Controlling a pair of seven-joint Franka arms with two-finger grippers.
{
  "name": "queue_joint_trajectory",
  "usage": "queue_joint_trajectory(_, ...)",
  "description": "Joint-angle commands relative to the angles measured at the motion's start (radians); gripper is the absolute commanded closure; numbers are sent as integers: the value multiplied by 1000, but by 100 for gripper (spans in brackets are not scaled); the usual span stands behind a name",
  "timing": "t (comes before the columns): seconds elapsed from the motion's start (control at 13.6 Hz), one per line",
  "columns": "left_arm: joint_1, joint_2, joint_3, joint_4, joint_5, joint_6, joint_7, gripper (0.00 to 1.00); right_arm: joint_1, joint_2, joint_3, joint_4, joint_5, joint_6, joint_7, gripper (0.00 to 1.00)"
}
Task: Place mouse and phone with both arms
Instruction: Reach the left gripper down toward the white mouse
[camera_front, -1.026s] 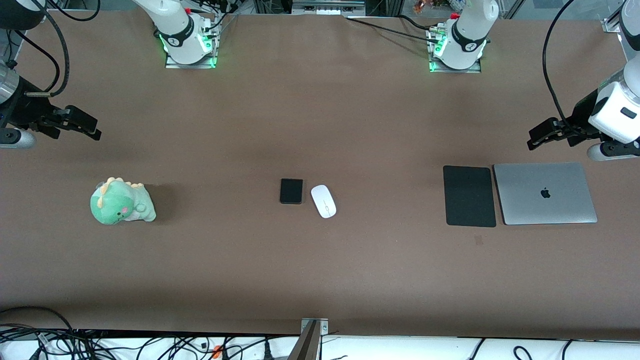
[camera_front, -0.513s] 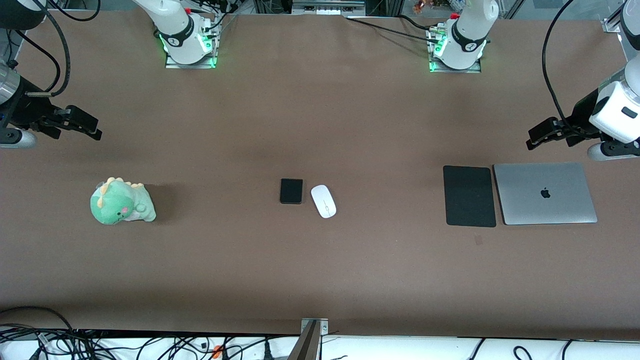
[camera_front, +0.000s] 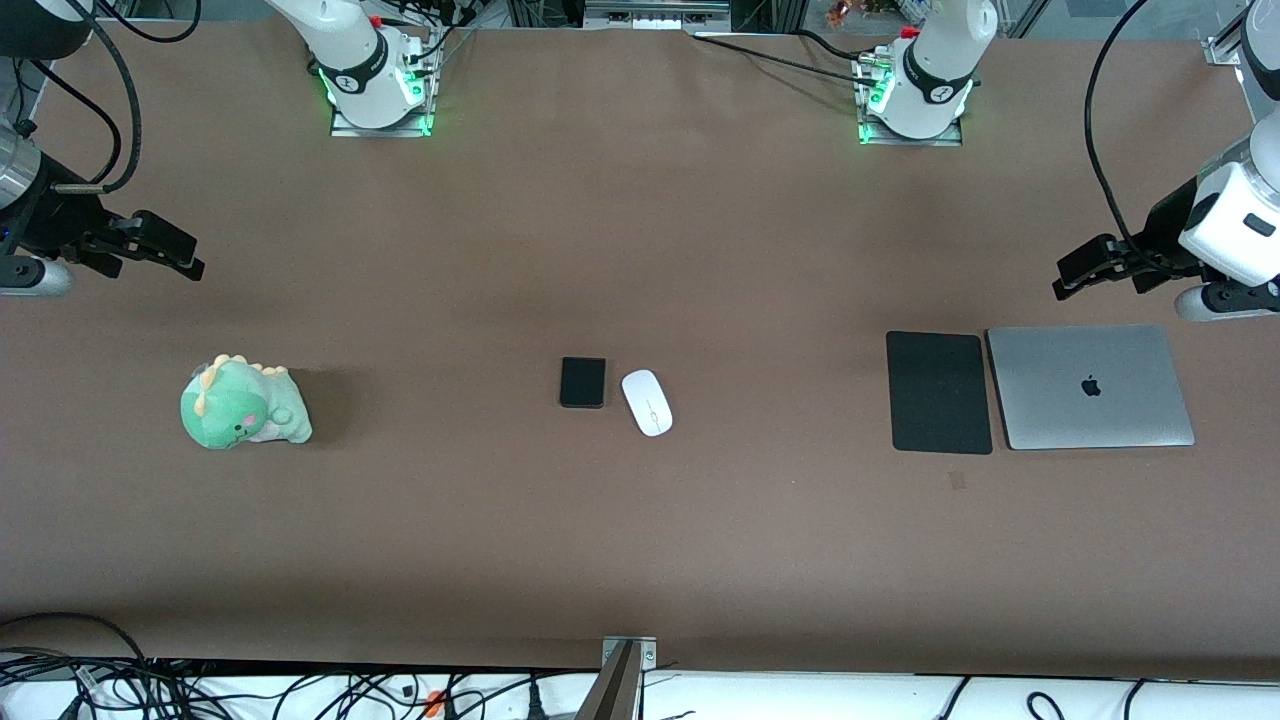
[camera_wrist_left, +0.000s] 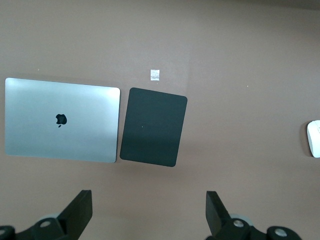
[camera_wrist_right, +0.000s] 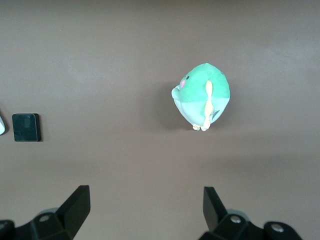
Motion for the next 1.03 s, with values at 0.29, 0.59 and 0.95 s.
queue_joint_trajectory(0.29, 14, -9, -6, 10, -25, -19, 16, 0, -2, -14, 5, 3, 2, -16, -5, 0)
queue_joint_trajectory(0.59, 14, -9, -10, 10, -25, -19, 8, 0, -2, -16, 18, 3, 2, -18, -2, 0)
queue_joint_trajectory(0.95, -3, 6, -23, 12, -41, -14, -7, 0, -2, -16, 19, 3, 0, -16, 3, 0)
